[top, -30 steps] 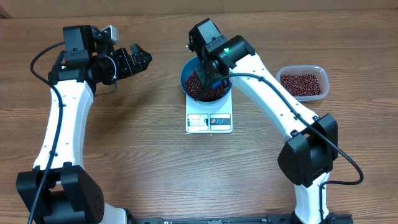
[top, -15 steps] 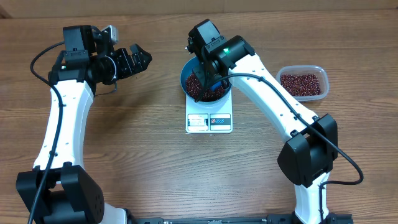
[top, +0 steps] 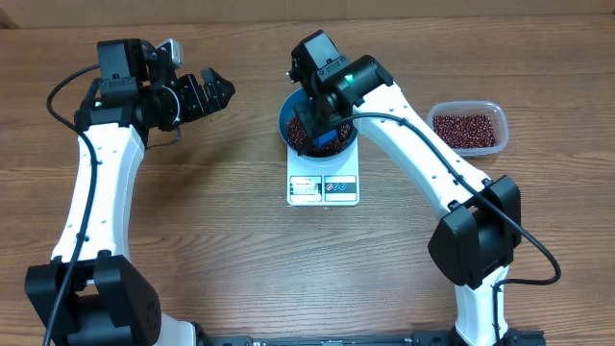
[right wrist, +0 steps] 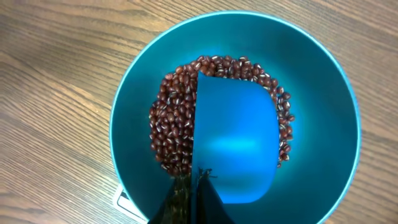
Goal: Scoop item into bowl and weigh 150g on scale
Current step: 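Tip the scoop to pour beans into the teal bowl, right gripper, then raise the scoop above the bowl and shake out remaining beans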
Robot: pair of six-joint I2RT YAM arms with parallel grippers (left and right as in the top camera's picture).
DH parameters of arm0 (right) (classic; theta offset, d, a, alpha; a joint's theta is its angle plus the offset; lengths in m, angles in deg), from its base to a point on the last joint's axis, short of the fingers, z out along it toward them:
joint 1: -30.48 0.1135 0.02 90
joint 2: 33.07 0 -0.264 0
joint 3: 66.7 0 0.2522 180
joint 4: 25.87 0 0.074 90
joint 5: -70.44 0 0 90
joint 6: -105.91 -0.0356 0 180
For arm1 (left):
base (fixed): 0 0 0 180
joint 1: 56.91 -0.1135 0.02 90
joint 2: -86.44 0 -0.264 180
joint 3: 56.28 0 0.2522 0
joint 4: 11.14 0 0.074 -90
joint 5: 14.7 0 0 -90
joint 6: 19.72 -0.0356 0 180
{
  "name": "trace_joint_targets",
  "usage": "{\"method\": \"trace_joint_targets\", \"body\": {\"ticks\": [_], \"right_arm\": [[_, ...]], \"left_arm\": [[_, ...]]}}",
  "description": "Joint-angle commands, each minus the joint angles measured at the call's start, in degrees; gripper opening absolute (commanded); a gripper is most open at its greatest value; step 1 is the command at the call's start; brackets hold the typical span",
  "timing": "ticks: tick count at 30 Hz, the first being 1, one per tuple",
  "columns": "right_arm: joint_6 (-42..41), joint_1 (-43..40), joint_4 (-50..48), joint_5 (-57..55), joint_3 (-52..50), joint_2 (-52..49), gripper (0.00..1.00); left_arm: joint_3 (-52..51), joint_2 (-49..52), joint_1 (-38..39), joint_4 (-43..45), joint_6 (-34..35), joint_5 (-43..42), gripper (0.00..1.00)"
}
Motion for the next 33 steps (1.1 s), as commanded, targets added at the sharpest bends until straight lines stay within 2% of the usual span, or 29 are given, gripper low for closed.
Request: {"method": "trace_joint_targets", "body": {"ticks": [1, 10, 19, 25, 33], "right_arm": [[-4.6, 0.2, 0.0, 1.2, 0.9, -0.2, 0.04], [-7.8, -2.4, 0.0, 7.2, 0.9, -0.2, 0.04], [-4.2, -11.3, -0.2, 27.8, 1.0, 0.3, 0.04], [-4.2, -14.8, -1.0, 29.4, 1.0, 3.2, 0.04], [-1.7, -15.2, -1.1, 30.7, 1.0, 4.6, 0.04]], "left_arm": [[1.2, -1.2, 0.4, 0.1, -0.7, 0.3, 1.00], [1.2, -1.2, 0.4, 0.1, -0.7, 0.3, 1.00], [1.2, -1.2, 0.4, 0.1, -0.7, 0.3, 0.99], [1.2, -1.2, 0.4, 0.1, -0.7, 0.3, 1.00], [1.2, -1.2, 0.4, 0.1, -0.7, 0.3, 0.99]]}}
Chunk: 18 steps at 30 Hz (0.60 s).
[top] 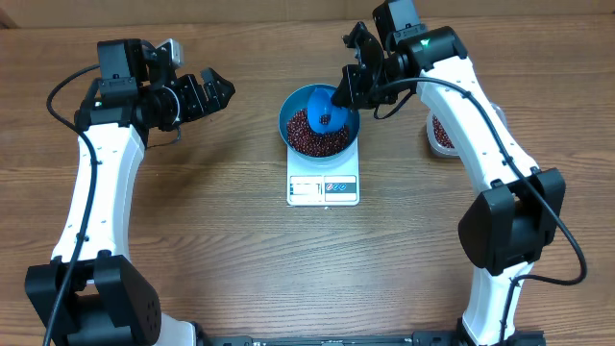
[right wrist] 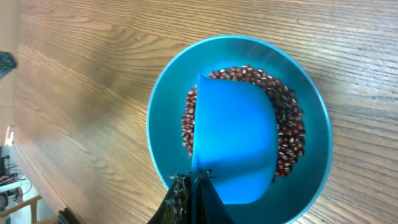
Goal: Scoop item into bowl and weigh 150g on scale
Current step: 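Raise the scoop above the bowl and shake out remaining beans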
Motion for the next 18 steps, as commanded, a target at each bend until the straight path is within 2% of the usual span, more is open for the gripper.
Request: {"method": "trace_joint_targets", "body": {"ticks": [1, 18], "right_arm": [[1.4, -0.1, -0.5, 1.7, 1.0, 3.2, 0.04], [3.2, -0.1, -1.2, 1.7, 1.0, 3.7, 0.04]], "left_arm": [[1.2, -1.2, 0.4, 0.1, -0.7, 0.3, 1.00], [1.2, -1.2, 0.4, 0.1, -0.7, 0.3, 1.00]]}}
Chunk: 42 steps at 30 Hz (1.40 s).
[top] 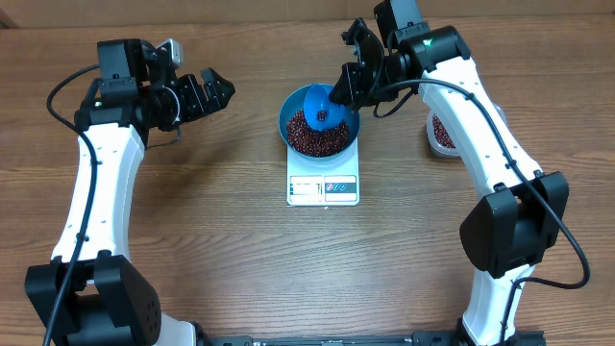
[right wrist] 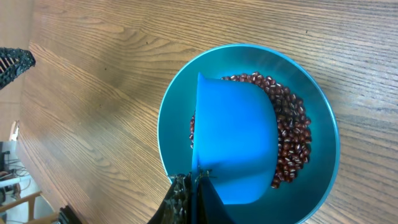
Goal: Scoop item into bowl and weigh 150g on scale
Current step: 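Raise the scoop above the bowl and shake out remaining beans, then carry the empty scoop right back to the clear tub, right gripper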
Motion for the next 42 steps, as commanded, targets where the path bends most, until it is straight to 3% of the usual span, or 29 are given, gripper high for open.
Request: {"method": "trace_joint_targets", "body": {"ticks": [1, 8, 15, 33, 42], "right_arm": [[2.6, -0.1, -0.5, 0.6, 1.0, 3.3, 0.04], [3.7, -0.1, 0.0, -1.6, 1.0, 4.7, 0.04], [11.0, -0.1, 3.0, -2.4, 1.0, 4.7, 0.04], [10.4, -0.5, 1.9, -2.4, 1.0, 4.7, 0.04], [9.8, -7.8, 2.1, 9.6, 1.7, 5.3, 0.04]], "left_arm": [[1.2, -1.2, 0.4, 0.1, -0.7, 0.3, 1.00], [1.2, -1.2, 0.4, 0.1, -0.7, 0.3, 0.99], [1.2, -1.2, 0.4, 0.1, -0.7, 0.3, 0.99], [1.2, -1.2, 0.4, 0.1, -0.7, 0.3, 1.00], [1.2, -1.2, 0.4, 0.1, -0.7, 0.3, 1.00]]}}
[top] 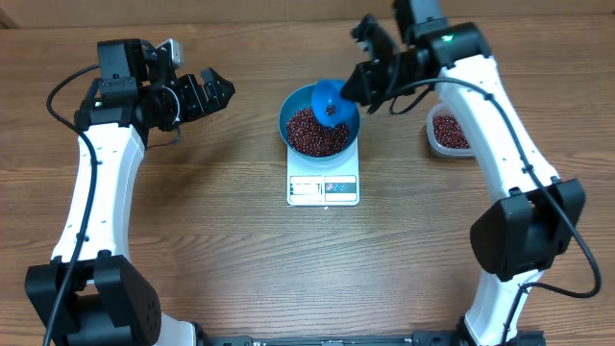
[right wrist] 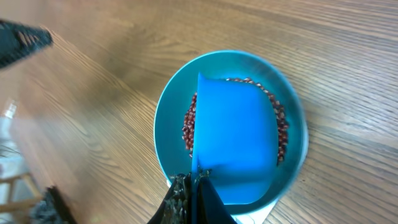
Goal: Scoop item into bowl and weigh 150g on scale
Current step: 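Carry the empty scoop right back to the clear tub, right gripper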
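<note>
A blue bowl [top: 293, 113] half full of red beans [top: 312, 135] sits on a white scale [top: 323, 187] at the table's middle. My right gripper [top: 354, 86] is shut on the handle of a blue scoop [top: 329, 98], held above the bowl's far right rim with a few beans in it. In the right wrist view the scoop [right wrist: 235, 146] covers most of the bowl [right wrist: 166, 124], gripper [right wrist: 194, 180] clamped on its edge. My left gripper [top: 219, 92] hangs open at the far left, away from the bowl.
A clear plastic tub of red beans [top: 449, 133] stands right of the scale, partly hidden by my right arm. The scale's display [top: 306, 188] faces the near side; its reading is too small to tell.
My right gripper with the scoop has risen and shifted slightly right, toward the bowl's far right rim. The left arm has not moved.
The scoop was first low inside the bowl, over the beans. Then my right arm swung to the bowl's far right side with the scoop tilted above the beans. It has stayed over the bowl since, now a bit higher. The left arm stayed still.
</note>
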Robot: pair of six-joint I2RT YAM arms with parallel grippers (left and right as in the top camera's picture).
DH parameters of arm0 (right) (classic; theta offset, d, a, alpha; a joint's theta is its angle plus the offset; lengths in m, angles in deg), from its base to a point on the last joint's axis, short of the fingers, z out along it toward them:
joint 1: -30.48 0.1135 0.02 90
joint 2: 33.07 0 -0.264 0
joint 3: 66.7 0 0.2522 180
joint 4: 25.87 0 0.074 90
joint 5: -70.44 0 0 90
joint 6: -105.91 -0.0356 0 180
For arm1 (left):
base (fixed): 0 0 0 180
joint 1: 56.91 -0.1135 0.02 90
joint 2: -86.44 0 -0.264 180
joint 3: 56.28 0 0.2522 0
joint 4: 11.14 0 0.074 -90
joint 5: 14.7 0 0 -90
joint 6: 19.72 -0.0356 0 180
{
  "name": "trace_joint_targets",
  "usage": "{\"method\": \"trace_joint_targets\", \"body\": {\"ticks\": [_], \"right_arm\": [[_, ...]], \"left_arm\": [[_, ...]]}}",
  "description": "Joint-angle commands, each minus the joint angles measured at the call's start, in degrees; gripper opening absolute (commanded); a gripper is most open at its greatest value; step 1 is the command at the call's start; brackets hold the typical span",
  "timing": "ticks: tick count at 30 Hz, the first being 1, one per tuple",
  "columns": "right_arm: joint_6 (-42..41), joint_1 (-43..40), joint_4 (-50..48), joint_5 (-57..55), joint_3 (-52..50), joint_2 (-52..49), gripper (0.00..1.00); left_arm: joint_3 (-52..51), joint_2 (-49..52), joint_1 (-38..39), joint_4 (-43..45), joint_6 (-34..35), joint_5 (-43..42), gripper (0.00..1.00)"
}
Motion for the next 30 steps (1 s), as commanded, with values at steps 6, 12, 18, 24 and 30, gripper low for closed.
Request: {"method": "trace_joint_targets", "body": {"ticks": [6, 12, 18, 24, 30], "right_arm": [[-4.0, -11.8, 2.2, 5.9, 1.7, 3.1, 0.04], [-4.0, -21.3, 9.6, 0.5, 1.7, 3.1, 0.04], [-4.0, -25.8, 16.1, -11.0, 1.7, 3.1, 0.04], [-4.0, -26.0, 18.1, -21.9, 1.6, 3.1, 0.04], [-4.0, -24.4, 17.6, -28.0, 1.3, 2.8, 0.04]], "left_arm": [[1.2, -1.2, 0.4, 0.1, -0.7, 0.3, 1.00], [1.2, -1.2, 0.4, 0.1, -0.7, 0.3, 0.99], [1.2, -1.2, 0.4, 0.1, -0.7, 0.3, 1.00], [1.2, -1.2, 0.4, 0.1, -0.7, 0.3, 1.00], [1.2, -1.2, 0.4, 0.1, -0.7, 0.3, 0.99]]}}
